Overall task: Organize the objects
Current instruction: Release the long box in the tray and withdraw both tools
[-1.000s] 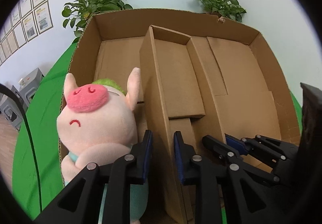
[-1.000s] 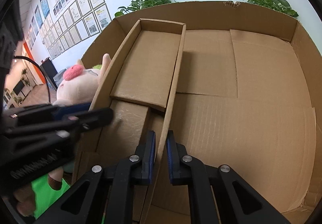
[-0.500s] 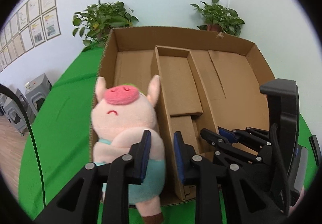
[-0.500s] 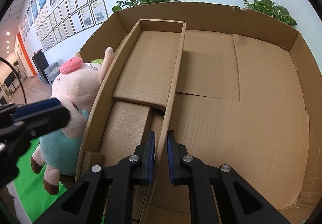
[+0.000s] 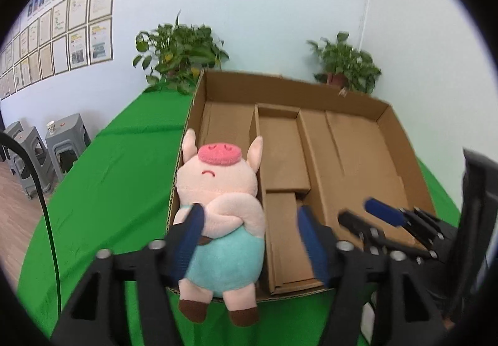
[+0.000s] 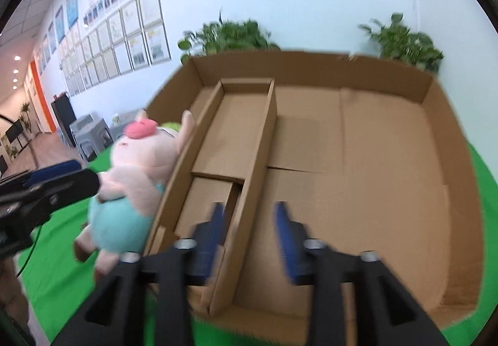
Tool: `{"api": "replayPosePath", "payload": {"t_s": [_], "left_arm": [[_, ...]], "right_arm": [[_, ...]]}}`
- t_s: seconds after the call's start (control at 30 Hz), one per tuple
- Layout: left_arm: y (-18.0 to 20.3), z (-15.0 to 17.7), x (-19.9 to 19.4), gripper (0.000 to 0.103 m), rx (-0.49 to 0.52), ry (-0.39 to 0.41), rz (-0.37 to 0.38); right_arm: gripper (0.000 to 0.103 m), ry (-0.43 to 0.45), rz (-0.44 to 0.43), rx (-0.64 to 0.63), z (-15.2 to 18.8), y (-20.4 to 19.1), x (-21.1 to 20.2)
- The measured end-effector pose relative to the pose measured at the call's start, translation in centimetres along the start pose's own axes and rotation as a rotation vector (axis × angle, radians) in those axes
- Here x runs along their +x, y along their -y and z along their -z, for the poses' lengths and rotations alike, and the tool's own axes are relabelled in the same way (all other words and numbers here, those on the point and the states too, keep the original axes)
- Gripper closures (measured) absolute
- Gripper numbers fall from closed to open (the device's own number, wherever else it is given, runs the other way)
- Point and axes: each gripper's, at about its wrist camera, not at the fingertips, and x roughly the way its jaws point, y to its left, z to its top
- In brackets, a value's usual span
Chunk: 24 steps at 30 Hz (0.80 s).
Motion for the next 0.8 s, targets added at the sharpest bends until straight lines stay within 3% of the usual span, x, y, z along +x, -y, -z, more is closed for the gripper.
{"api": "replayPosePath", "payload": {"t_s": [0.13,0.2,0.27,0.33,0.47,0.5,0.53,0.57,0.6,0.63,0.67,0.7,0.8], "left_arm": [[1.4,0.5,-2.5,0.019,0.038,0.107,0.002],[2.4,1.1,-3.6,0.019,0.051,0.161,-0.013],[3.4,1.6,-4.3,0.019,0.061,0.177,0.0],[4.3,2.2,-4.6,0.019,0.069,0.173,0.002],[5.9,3.9,-5.3,0.02,0.086,0.204,-0.028],[6.2,4.3,-5.5,0.021,0.089,0.209,-0.038],[6.5,4.7,-5.6,0.032,0.094,0.212,-0.037],[6.7,5.1,-5.7,0.068,0.099,0.209,-0.034],[7.1,5.3,-5.6,0.092,0.11,0.186,-0.019],[7.3,5.5,-5.4,0.099,0.113,0.157,-0.004],[7.4,5.8,-5.2,0.1,0.105,0.143,0.008],[7.6,6.0,-5.2,0.1,0.103,0.14,0.006],[8.0,6.6,-5.0,0.096,0.088,0.114,0.005]], "right_arm": [[0.023,0.062,-0.011,-0.034,3.0,1.1,-5.5],[0.008,0.101,0.027,-0.046,5.1,1.3,-8.2],[0.0,0.126,-0.007,-0.021,7.1,2.2,-10.5],[0.0,0.132,-0.023,0.004,8.7,3.5,-12.4],[0.002,0.144,0.04,0.022,11.2,4.4,-14.9],[0.01,0.138,0.043,0.031,11.6,4.9,-15.7],[0.017,0.135,0.047,0.037,12.0,5.3,-16.2],[0.034,0.127,0.064,0.041,12.8,5.8,-16.9],[0.051,0.117,0.084,0.046,13.4,6.3,-17.7],[0.059,0.104,0.1,0.051,13.7,6.6,-17.7],[0.073,0.083,0.109,0.062,14.1,6.9,-17.7],[0.077,0.072,0.113,0.067,14.4,7.2,-17.7],[0.077,0.057,0.136,0.057,15.1,7.3,-17.7]]}}
